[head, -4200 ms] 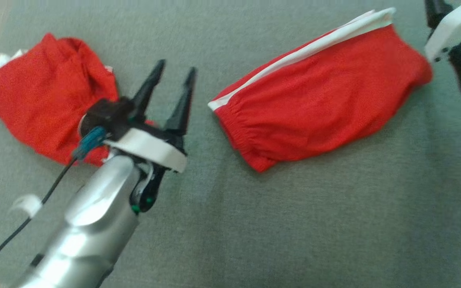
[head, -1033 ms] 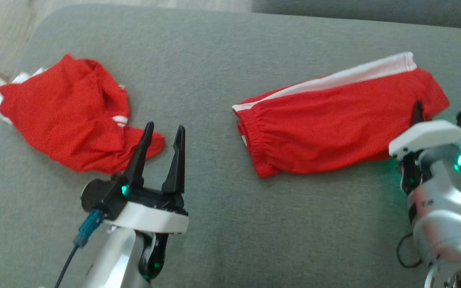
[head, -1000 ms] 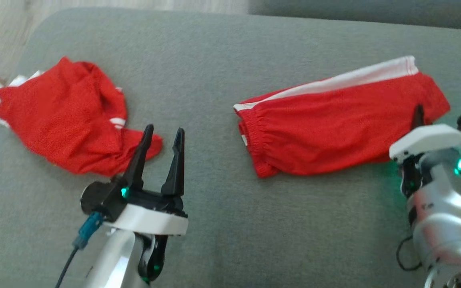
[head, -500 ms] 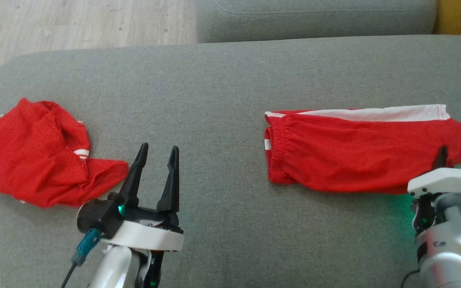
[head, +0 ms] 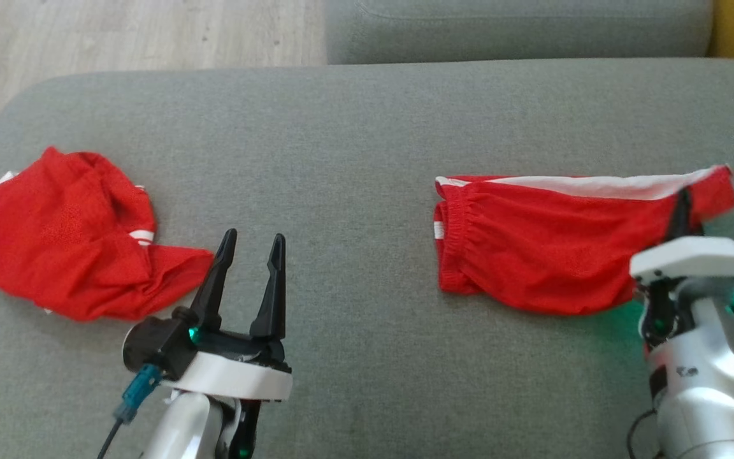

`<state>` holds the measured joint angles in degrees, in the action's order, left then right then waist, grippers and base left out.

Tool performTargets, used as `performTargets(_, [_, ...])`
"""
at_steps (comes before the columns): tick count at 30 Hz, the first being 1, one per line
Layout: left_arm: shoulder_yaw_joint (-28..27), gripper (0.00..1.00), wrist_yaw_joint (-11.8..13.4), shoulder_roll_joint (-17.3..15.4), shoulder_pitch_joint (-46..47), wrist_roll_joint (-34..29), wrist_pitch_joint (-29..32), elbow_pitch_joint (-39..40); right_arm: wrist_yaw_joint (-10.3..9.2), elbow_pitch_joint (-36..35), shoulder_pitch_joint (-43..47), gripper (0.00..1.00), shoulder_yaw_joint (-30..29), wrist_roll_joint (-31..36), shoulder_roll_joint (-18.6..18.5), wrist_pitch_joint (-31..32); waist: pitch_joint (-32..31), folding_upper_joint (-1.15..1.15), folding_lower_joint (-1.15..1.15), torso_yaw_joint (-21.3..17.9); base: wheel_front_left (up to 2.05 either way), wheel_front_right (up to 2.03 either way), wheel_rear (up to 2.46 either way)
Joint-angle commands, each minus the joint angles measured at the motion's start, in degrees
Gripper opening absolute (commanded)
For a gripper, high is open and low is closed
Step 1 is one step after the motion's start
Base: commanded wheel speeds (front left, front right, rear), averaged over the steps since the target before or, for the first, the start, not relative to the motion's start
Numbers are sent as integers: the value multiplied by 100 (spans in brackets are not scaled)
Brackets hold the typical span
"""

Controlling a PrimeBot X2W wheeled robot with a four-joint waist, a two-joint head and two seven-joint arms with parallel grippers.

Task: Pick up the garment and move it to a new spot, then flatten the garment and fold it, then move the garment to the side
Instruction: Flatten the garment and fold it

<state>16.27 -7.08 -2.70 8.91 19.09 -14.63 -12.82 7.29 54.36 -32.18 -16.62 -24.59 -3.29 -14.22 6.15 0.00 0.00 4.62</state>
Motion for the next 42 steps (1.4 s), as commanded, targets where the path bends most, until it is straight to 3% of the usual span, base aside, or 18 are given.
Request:
performTargets(1, [-212, 100, -11, -18, 153, -56, -37, 148, 20, -275, -84, 0, 338, -130, 41, -77, -49, 0, 0, 41, 0, 0, 0])
performTargets(8, [-212, 100, -14, -18, 56, -73, -37, 105, 20, -832, 184, 0, 1918, -1036, 41, -77, -290, 0, 0, 199, 0, 0, 0])
performTargets(14, [-235, 100, -8, -18, -44, -106, -37, 43, 20, -985, 380, 0, 3161, -1432, 41, -11, -456, 0, 0, 380, 0, 0, 0])
performTargets(32, [-323, 100, -8, -18, -195, -145, -37, 18, 20, -440, 512, 0, 5060, -1707, 40, 31, -523, 0, 0, 588, 0, 0, 0])
performTargets(33, [-328, 100, -9, -18, -190, -144, -37, 17, 20, -386, 481, 36, 5172, -1653, 26, 29, -517, 0, 0, 579, 0, 0, 0])
performTargets(34, [-331, 100, -9, -18, -184, -141, -37, 16, 20, -324, 454, 100, 5278, -1604, 18, 29, -513, 0, 0, 570, 0, 0, 0])
performTargets(42, [-391, 100, 23, -18, -171, -90, -37, 32, 20, -143, 317, 100, 6326, -1173, -22, 45, -552, 0, 0, 361, 0, 0, 0])
